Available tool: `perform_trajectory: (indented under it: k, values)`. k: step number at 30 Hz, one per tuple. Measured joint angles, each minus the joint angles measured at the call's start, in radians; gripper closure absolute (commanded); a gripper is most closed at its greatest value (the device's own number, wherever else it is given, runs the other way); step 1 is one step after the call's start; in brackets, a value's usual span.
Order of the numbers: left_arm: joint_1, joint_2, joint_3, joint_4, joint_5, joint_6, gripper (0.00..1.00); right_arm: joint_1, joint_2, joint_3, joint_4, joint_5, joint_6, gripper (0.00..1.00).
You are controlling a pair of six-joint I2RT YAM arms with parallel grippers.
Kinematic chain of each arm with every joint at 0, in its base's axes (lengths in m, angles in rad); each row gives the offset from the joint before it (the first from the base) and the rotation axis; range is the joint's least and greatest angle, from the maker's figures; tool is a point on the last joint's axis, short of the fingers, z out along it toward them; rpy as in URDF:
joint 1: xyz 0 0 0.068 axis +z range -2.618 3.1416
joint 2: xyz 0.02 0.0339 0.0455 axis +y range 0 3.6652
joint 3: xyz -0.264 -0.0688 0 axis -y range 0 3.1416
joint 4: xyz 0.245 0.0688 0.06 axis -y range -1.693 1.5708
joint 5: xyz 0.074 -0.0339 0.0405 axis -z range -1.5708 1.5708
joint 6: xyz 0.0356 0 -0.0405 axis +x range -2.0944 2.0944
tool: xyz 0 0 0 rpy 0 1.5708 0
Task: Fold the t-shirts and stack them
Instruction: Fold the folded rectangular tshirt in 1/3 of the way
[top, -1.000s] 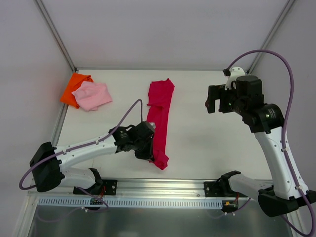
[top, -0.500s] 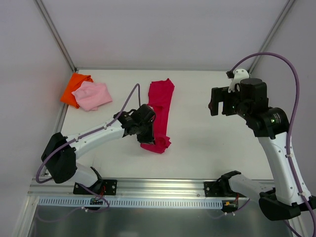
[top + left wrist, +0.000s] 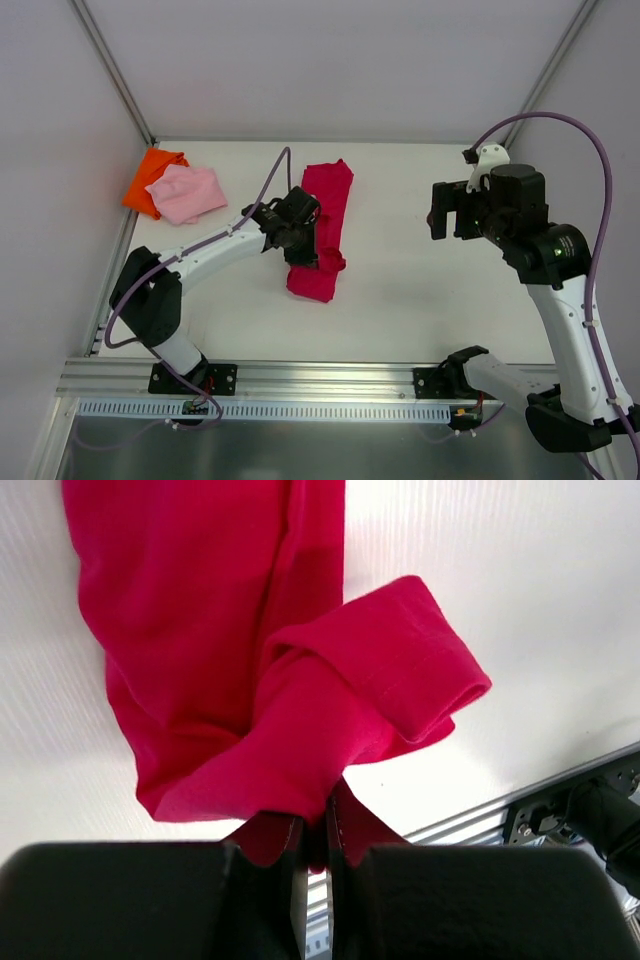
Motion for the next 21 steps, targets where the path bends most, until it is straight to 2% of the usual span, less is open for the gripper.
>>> perform_trajectory:
  k: [10,21]
  values:
    - [0.095,0.097,0.109,0.003,0.005,0.083,1.00,0.000,0.000,-0.002,-0.012,0.012,-0.003,0.04]
    - [0.138,0.202,0.261,-0.011,0.037,0.164,1.00,0.000,0.001,-0.002,-0.023,0.017,-0.007,0.04]
